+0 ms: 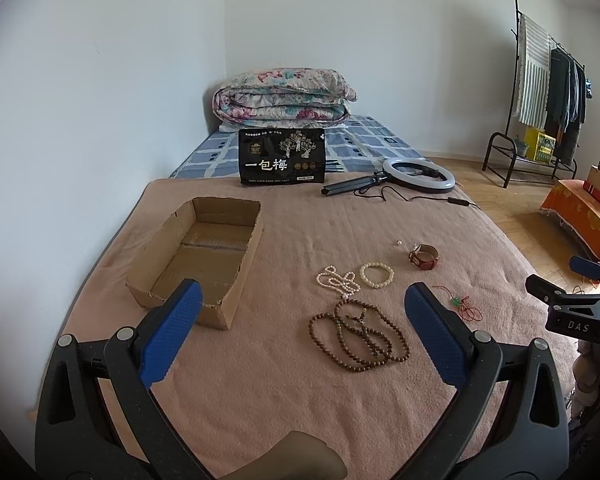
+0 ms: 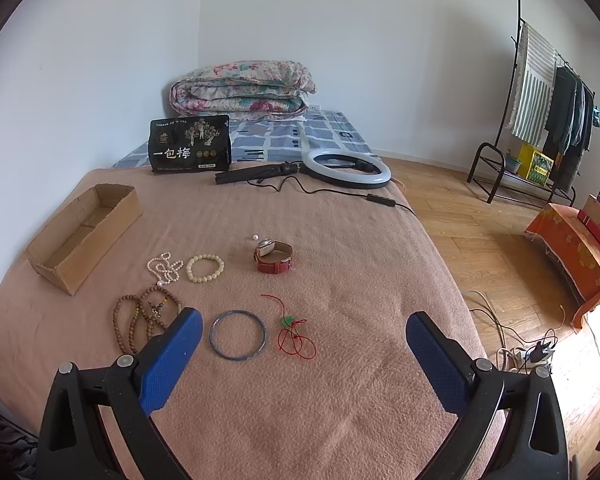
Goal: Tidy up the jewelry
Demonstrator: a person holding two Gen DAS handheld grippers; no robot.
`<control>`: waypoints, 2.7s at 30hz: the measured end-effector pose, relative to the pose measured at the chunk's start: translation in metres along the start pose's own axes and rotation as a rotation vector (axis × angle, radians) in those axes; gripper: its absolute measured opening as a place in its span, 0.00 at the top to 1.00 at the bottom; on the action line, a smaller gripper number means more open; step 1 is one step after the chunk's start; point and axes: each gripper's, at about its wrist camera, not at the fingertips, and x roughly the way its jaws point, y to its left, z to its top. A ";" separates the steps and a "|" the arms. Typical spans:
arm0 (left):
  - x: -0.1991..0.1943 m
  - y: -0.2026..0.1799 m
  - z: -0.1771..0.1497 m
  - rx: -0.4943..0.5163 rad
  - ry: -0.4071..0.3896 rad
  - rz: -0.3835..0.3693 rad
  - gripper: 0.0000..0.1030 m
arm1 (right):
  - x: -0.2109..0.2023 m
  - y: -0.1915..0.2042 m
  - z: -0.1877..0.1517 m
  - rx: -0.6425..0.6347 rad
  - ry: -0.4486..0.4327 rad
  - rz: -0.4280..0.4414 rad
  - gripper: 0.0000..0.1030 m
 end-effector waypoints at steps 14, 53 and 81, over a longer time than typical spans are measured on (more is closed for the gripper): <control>0.000 0.000 -0.002 0.001 -0.001 -0.002 0.00 | 0.002 0.000 -0.001 0.001 0.012 0.006 0.00; 0.022 0.009 -0.013 -0.009 0.054 0.022 0.00 | 0.016 -0.011 -0.003 0.024 0.053 -0.021 0.00; 0.119 0.000 -0.038 -0.051 0.428 -0.145 0.06 | 0.117 -0.009 -0.012 0.054 0.391 0.248 0.05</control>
